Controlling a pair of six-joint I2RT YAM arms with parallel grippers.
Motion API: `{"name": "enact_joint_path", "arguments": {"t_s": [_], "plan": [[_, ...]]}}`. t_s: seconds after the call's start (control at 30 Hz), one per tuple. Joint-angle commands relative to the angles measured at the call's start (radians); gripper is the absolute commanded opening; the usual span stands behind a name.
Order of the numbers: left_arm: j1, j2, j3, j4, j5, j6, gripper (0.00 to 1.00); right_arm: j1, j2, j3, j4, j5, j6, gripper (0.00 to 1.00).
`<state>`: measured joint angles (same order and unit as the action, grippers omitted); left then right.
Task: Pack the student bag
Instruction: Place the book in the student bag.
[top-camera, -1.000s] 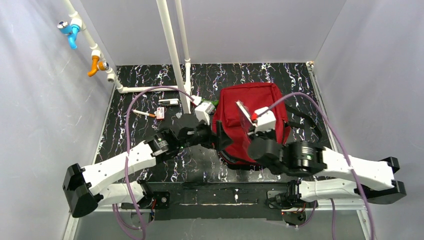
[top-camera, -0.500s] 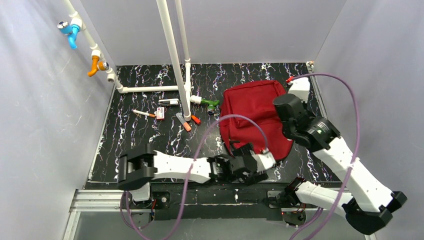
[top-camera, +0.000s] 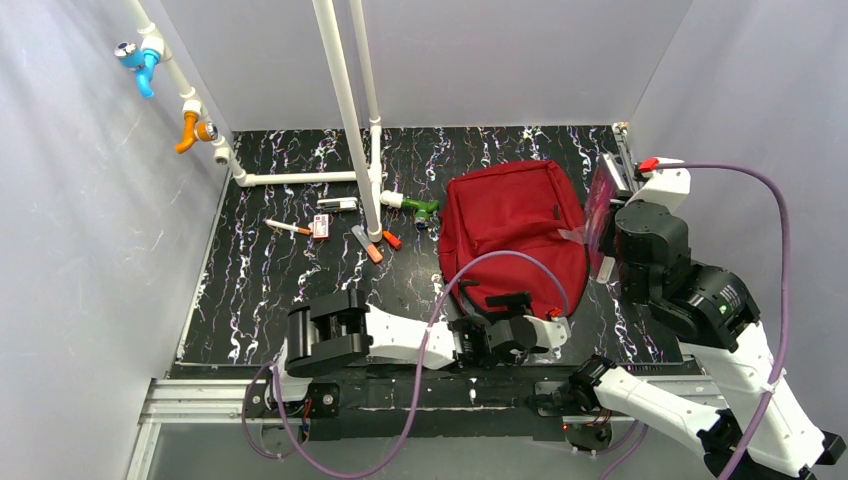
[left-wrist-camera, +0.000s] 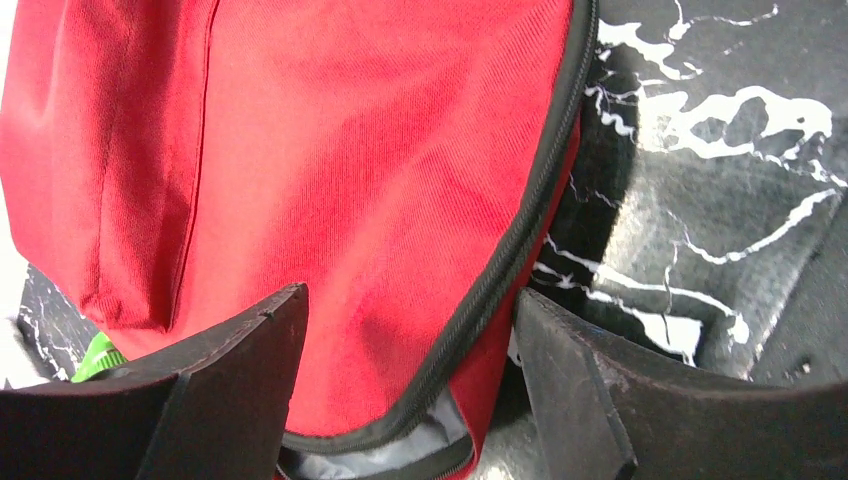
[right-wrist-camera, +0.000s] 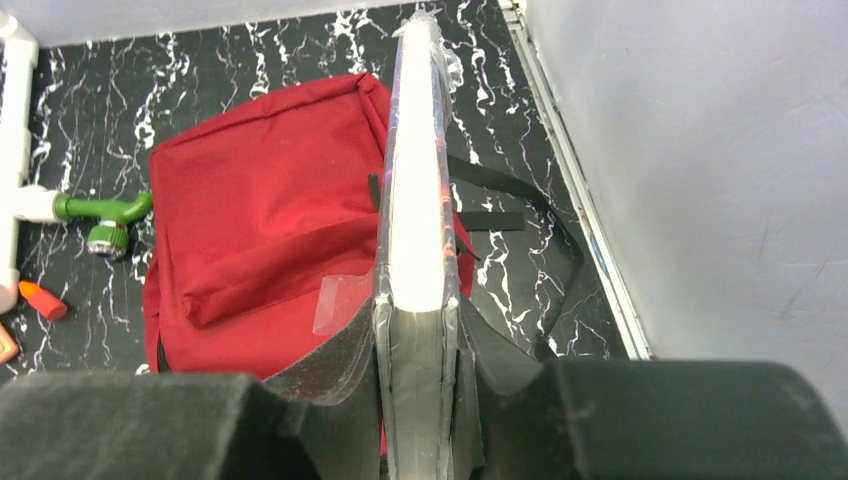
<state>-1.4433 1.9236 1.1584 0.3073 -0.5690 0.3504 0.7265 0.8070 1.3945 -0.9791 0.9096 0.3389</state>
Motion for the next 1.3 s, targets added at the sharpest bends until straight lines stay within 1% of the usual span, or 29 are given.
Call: {"name": "enact_joint_path", "arguments": {"t_s": [0.0, 0.07, 0.23, 0.27, 0.37, 0.43, 0.53, 0.6, 0.67, 0.83, 0.9, 1.1, 1.17, 1.27], "plan": [[0.008, 0.038, 0.068, 0.046, -0.097, 0.014, 0.69, 0.001, -0.018, 0.020, 0.100, 0.006, -0.011, 0.01], [0.021, 0.051, 0.084, 0.045, -0.125, 0.001, 0.61, 0.001, -0.022, 0.023, 0.097, 0.003, -0.012, 0.01], [0.042, 0.023, 0.093, 0.045, -0.118, -0.025, 0.51, 0.001, -0.024, 0.009, 0.069, -0.015, -0.003, 0.01], [0.045, 0.018, 0.089, 0.045, -0.099, -0.035, 0.51, 0.000, -0.030, 0.004, 0.067, -0.021, 0.002, 0.01], [0.059, -0.005, 0.078, 0.039, -0.037, -0.088, 0.60, 0.001, -0.040, -0.006, 0.061, -0.040, 0.012, 0.01], [0.075, -0.012, 0.086, 0.002, -0.013, -0.141, 0.64, 0.001, -0.044, -0.006, 0.059, -0.046, 0.013, 0.01], [0.113, -0.022, 0.117, -0.087, 0.029, -0.247, 0.64, 0.001, -0.047, -0.003, 0.057, -0.053, 0.014, 0.01], [0.142, -0.039, 0.121, -0.126, 0.084, -0.310, 0.62, 0.001, -0.050, -0.005, 0.057, -0.058, 0.014, 0.01], [0.172, -0.054, 0.119, -0.150, 0.138, -0.370, 0.58, 0.000, -0.051, -0.008, 0.057, -0.064, 0.015, 0.01], [0.256, -0.096, 0.086, -0.157, 0.368, -0.517, 0.45, 0.001, -0.056, -0.014, 0.063, -0.091, 0.006, 0.01], [0.284, -0.097, 0.087, -0.158, 0.471, -0.551, 0.42, 0.001, -0.061, -0.018, 0.066, -0.101, 0.001, 0.01], [0.334, -0.070, 0.108, -0.161, 0.709, -0.619, 0.42, 0.001, -0.060, -0.026, 0.070, -0.130, -0.003, 0.01], [0.358, -0.058, 0.114, -0.162, 0.758, -0.661, 0.46, 0.000, -0.061, -0.028, 0.068, -0.136, -0.002, 0.01], [0.384, -0.036, 0.124, -0.176, 0.781, -0.704, 0.51, 0.001, -0.066, -0.032, 0.066, -0.138, -0.001, 0.01]]}}
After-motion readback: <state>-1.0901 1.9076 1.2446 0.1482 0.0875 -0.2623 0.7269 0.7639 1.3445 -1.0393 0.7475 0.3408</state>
